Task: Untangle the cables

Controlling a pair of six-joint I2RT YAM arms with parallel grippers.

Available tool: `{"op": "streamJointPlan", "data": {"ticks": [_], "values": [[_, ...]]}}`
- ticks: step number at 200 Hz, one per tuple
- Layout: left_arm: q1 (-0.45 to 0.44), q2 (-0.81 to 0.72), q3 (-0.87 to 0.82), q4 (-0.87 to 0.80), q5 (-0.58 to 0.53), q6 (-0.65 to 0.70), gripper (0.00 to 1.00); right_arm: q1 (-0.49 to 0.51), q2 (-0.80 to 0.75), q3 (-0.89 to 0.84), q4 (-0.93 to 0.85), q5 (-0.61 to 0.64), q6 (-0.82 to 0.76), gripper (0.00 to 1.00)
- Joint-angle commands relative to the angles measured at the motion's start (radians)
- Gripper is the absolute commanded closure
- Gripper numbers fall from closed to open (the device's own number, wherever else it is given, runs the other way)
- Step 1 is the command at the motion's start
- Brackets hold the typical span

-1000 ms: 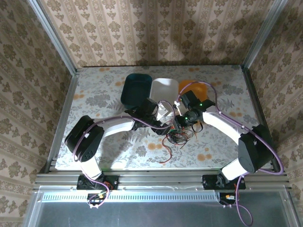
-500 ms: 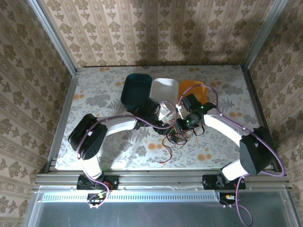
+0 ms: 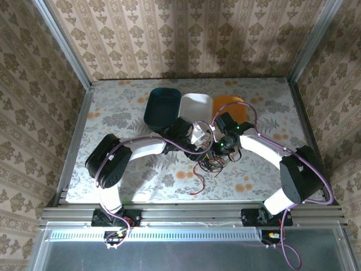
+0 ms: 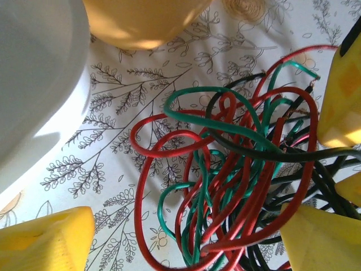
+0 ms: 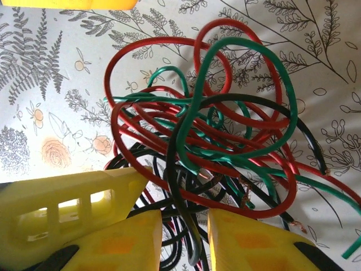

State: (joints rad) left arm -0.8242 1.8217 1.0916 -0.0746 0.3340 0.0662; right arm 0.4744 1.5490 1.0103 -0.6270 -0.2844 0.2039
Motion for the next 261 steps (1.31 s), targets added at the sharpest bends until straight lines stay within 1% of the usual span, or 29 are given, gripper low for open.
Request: {"op": "streamJointPlan", "data": {"ticks": [1,24,40,48,57,73,82,88,104,135,139,153,200,221,237,261], "values": [[-0.007,0.031,0.045,0.013,0.020,0.035,0.15,0.006,0.022,-0.007,0.022,-0.040,0.001,0.74],[-0.007,0.052,0.058,0.024,0.026,0.039,0.22,-0.011,-0.004,-0.012,0.036,-0.053,0.011,0.83],[-0.007,0.073,0.073,0.033,0.043,0.031,0.33,-0.030,-0.043,-0.017,0.046,-0.078,0.021,0.86],[-0.007,0.084,0.080,0.032,0.047,0.026,0.41,-0.039,-0.064,-0.019,0.046,-0.087,0.028,0.86],[-0.006,0.097,0.088,0.036,0.051,0.022,0.53,-0.050,-0.089,-0.021,0.047,-0.096,0.035,0.87],[-0.002,0.115,0.095,0.049,0.059,0.011,0.73,-0.071,-0.137,-0.021,0.049,-0.102,0.053,0.89],[-0.002,0.124,0.098,0.049,0.062,0.007,0.82,-0.084,-0.151,-0.019,0.052,-0.104,0.067,0.90],[-0.001,0.127,0.099,0.050,0.060,0.005,0.88,-0.094,-0.195,-0.018,0.054,-0.104,0.077,0.91],[0.004,0.129,0.093,0.057,0.059,0.000,1.00,-0.122,-0.246,-0.011,0.064,-0.085,0.108,0.94],[0.013,0.117,0.064,0.064,0.063,-0.013,1.00,-0.179,-0.345,0.007,0.085,0.001,0.173,0.98],[0.014,0.115,0.060,0.063,0.064,-0.014,1.00,-0.187,-0.358,0.008,0.116,0.013,0.180,0.98],[0.019,0.106,0.047,0.066,0.061,-0.020,1.00,-0.206,-0.399,0.014,0.134,0.058,0.202,0.99],[0.036,0.069,-0.002,0.076,0.057,-0.045,1.00,-0.228,-0.568,0.020,0.177,0.383,0.255,0.99],[0.045,0.059,-0.016,0.079,0.055,-0.054,1.00,-0.254,-0.625,0.038,0.181,0.485,0.260,1.00],[0.048,0.051,-0.024,0.079,0.048,-0.055,1.00,-0.277,-0.656,0.055,0.191,0.538,0.248,1.00],[0.047,0.042,-0.040,0.094,0.034,-0.063,1.00,-0.323,-0.682,0.097,0.225,0.562,0.229,1.00]]}}
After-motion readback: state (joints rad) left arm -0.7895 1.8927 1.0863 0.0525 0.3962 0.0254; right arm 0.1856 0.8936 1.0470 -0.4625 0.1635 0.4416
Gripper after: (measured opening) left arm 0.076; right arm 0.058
